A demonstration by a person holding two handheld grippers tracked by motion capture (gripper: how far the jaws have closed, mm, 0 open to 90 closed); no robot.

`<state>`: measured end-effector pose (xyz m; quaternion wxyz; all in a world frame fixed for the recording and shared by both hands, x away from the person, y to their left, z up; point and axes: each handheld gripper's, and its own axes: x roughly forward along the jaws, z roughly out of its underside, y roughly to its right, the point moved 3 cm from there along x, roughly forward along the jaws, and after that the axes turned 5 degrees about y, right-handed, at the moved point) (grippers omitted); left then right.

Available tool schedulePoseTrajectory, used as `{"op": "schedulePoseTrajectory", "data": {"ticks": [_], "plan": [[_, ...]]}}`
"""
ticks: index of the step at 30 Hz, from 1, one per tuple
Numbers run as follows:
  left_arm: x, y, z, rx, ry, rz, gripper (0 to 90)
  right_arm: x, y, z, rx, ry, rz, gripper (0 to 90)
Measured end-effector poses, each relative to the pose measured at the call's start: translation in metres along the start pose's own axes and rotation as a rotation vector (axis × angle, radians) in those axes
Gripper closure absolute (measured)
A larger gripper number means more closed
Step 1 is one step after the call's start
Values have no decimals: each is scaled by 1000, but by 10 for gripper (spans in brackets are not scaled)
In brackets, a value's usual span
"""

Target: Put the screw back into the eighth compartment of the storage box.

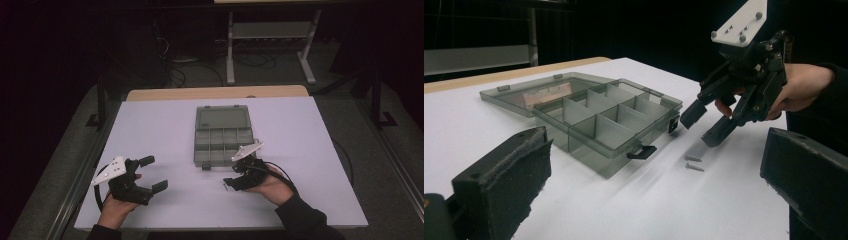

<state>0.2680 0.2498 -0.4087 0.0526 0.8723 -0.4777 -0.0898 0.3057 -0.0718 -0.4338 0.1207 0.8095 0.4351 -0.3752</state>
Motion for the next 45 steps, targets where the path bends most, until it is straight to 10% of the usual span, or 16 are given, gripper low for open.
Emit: {"op": "schedulePoseTrajectory", "data": {"ticks": [15,45], "plan": [[0,0,0,-1,0,1,0,15,4,9,2,-84,-5,710],[0,0,0,-1,-2,2,0,22,1,12,-31,-128,-8,814]]}}
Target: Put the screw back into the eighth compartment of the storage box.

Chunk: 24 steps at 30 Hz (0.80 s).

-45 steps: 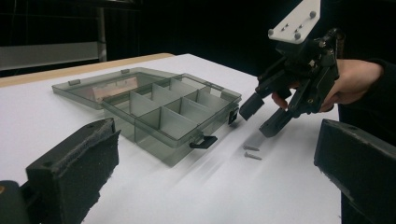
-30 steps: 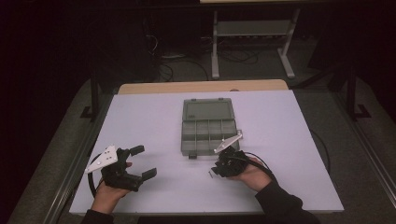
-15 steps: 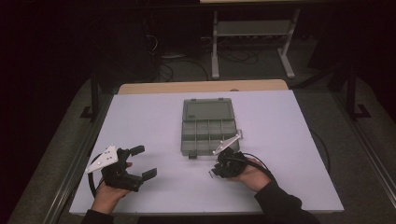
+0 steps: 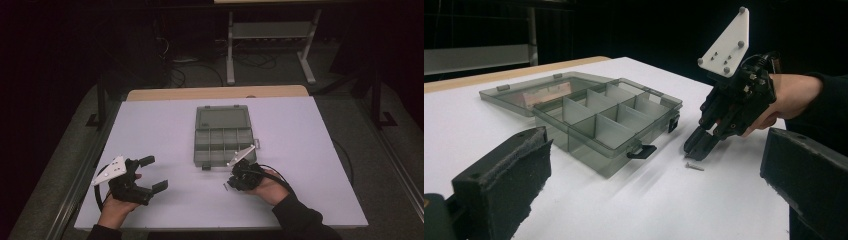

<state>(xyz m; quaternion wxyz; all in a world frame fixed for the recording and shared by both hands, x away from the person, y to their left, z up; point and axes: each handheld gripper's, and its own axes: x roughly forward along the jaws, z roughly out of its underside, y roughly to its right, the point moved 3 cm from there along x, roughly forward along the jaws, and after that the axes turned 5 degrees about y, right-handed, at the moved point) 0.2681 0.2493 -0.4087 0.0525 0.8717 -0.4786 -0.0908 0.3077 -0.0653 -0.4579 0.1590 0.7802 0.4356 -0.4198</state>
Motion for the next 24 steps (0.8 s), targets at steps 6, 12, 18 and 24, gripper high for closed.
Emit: {"op": "schedulePoseTrajectory", "data": {"ticks": [6,12,18,24], "plan": [[0,0,0,0,-1,0,0,1,2,0,-22,-1,9,843],[0,0,0,0,-2,-1,0,0,4,0,7,-9,-4,874],[0,0,0,3,-1,1,0,-1,4,0,13,-8,-12,873],[-1,0,0,3,2,-1,0,-5,7,-1,23,-2,-18,873]]}}
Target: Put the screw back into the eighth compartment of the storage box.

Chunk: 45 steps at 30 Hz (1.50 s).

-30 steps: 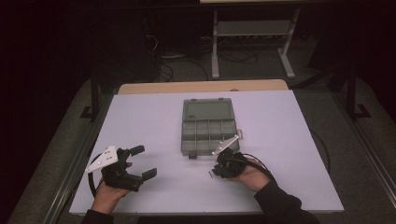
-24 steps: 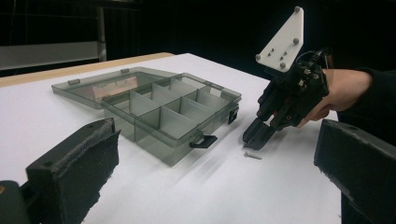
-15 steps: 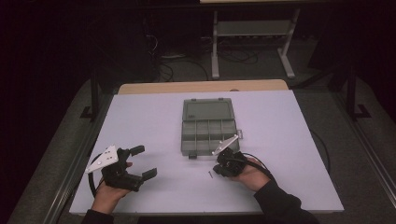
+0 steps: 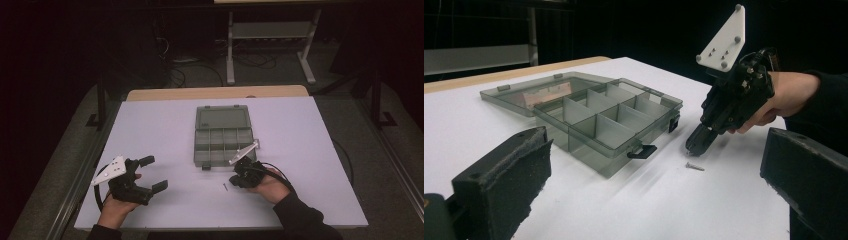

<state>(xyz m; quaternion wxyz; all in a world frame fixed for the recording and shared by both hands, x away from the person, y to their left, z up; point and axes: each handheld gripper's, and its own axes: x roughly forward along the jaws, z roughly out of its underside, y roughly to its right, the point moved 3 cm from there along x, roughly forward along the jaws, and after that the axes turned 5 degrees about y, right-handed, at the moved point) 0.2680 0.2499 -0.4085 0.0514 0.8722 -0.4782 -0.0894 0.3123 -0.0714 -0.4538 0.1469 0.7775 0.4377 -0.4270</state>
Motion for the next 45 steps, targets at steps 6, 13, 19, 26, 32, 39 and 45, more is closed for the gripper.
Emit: {"op": "schedulePoseTrajectory", "data": {"ticks": [6,13,19,26,32,39,45], "plan": [[-1,0,0,2,1,-1,0,-8,3,-2,0,13,-9,873],[-2,-1,-1,5,9,-5,0,-21,4,-6,5,45,-26,872],[-1,-1,-1,0,6,-8,0,-32,4,-11,-1,69,-29,873],[-1,1,-1,-1,8,-6,0,-46,10,-17,16,103,-14,873],[-1,0,0,13,-3,-4,0,-53,14,-22,13,123,-1,873],[-1,0,0,8,-1,-7,0,-58,20,-28,23,139,10,873],[-1,1,0,6,1,-9,0,-65,30,-35,36,165,39,872]]}}
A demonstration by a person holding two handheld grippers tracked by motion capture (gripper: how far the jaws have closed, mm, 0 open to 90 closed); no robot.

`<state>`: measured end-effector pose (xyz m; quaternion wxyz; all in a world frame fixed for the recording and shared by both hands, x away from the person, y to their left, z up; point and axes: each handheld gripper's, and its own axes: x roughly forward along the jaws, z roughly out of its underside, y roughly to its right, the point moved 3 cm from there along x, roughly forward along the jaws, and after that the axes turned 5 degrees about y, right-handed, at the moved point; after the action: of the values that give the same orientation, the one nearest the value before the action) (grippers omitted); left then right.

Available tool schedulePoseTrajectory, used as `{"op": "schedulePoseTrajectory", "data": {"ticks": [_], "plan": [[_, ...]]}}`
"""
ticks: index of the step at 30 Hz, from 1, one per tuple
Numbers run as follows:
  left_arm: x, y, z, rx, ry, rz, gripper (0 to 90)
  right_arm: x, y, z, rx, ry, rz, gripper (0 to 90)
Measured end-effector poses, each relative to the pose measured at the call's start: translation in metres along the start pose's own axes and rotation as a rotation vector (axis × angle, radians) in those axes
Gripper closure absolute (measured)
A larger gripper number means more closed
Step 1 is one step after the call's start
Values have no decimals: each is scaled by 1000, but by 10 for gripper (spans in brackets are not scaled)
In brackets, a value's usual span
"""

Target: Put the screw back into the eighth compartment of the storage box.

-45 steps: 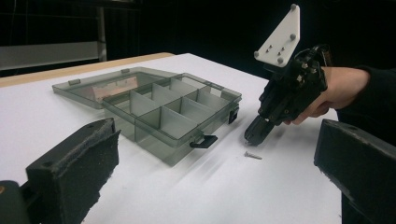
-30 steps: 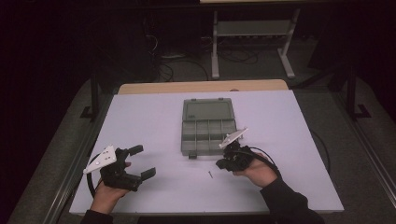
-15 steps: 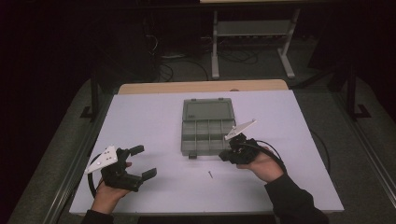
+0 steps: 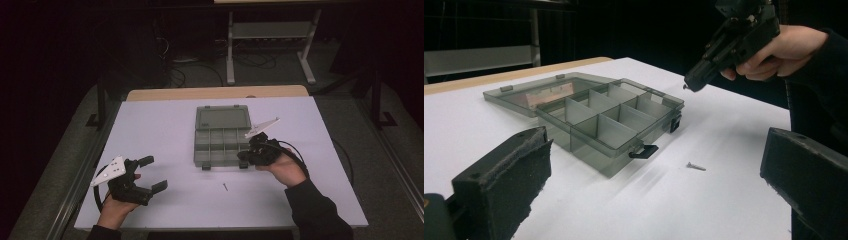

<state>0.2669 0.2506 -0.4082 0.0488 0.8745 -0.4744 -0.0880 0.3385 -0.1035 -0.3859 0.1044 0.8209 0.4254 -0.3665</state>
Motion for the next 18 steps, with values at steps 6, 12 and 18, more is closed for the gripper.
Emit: {"op": "schedulePoseTrajectory", "data": {"ticks": [6,12,18], "plan": [[1,0,0,6,-1,2,0,-3,9,-7,17,15,25,872],[1,1,0,0,-1,-1,0,-3,23,-15,37,26,61,873],[1,1,0,4,2,2,0,6,33,-14,63,16,89,873]]}}
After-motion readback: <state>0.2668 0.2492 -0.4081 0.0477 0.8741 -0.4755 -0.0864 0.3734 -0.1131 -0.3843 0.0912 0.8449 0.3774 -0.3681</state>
